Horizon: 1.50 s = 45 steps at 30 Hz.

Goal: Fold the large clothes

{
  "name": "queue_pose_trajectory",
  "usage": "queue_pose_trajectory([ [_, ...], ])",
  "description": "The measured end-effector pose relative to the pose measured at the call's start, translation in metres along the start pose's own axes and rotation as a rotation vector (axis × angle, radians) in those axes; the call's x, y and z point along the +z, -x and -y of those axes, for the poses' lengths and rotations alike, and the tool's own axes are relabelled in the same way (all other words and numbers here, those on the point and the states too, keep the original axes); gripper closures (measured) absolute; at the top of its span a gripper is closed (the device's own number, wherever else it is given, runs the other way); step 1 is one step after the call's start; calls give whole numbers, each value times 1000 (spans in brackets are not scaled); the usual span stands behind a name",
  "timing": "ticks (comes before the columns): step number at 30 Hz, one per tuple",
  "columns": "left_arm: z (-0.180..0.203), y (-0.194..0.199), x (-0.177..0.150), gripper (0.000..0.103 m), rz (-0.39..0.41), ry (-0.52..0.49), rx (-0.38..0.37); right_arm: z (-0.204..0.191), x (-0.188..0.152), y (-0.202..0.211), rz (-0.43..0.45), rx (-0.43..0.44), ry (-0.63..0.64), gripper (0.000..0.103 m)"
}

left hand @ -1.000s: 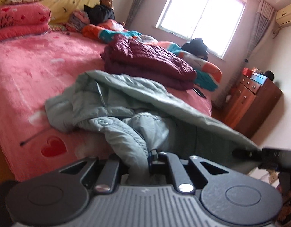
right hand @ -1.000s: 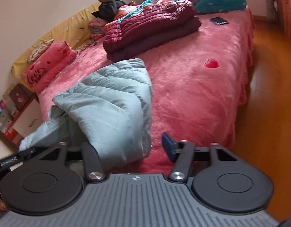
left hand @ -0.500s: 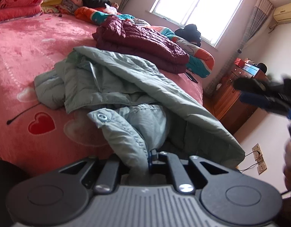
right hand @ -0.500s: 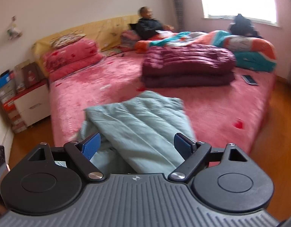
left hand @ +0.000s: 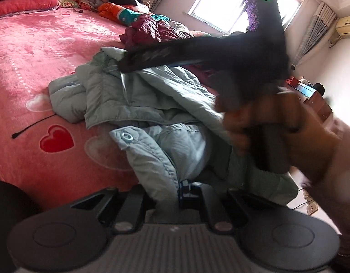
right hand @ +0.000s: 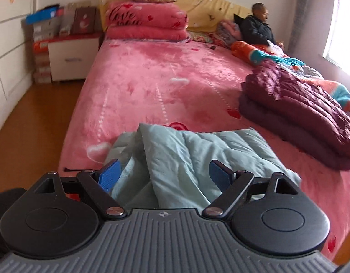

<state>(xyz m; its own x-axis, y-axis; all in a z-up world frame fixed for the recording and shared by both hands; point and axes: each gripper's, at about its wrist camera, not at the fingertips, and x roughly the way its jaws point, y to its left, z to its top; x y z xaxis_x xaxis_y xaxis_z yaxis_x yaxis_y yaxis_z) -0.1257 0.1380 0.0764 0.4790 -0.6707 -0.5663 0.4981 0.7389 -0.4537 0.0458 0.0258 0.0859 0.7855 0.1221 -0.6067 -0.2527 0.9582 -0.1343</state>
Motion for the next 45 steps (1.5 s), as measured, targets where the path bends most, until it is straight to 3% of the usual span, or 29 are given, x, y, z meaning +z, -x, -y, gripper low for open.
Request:
queue_pose_trajectory([
  [1,0,1,0,97,-1,-1,3,1,-2,-12,-6,0,5,23],
  [3,-1,1,-1,97,-2,0,9,-1,-8,-27,-30,-18,10,39],
  [6,-3,1,-1,97,-3,4,20,-1,-15,-43,-23,-22,-13,55],
  [10,-6,0,1,97,-4,24,38,-6,-26,-14,42,-42,-52,82],
  [19,-1,5,1,97,15,9,68,-1,-33,68,199,-120,-127,95],
  [26,12,10,0,97,27,-44,72,42,-52,138,339,-254,-271,96],
  [32,31,10,0,97,36,-139,72,85,-95,205,424,-386,-435,96],
  [35,38,8,-1,97,34,-181,68,103,-121,225,429,-397,-523,96],
  [38,42,6,-2,97,21,-206,62,102,-129,222,400,-349,-555,86],
  [39,45,4,-2,97,14,-216,58,98,-130,217,387,-310,-558,78],
  [41,50,2,-4,97,-2,-238,54,84,-124,204,363,-228,-530,32],
  [42,52,2,-4,97,-8,-247,51,76,-119,196,355,-190,-499,0],
  [45,55,1,-6,96,-25,-263,45,42,-100,168,331,-99,-363,0],
])
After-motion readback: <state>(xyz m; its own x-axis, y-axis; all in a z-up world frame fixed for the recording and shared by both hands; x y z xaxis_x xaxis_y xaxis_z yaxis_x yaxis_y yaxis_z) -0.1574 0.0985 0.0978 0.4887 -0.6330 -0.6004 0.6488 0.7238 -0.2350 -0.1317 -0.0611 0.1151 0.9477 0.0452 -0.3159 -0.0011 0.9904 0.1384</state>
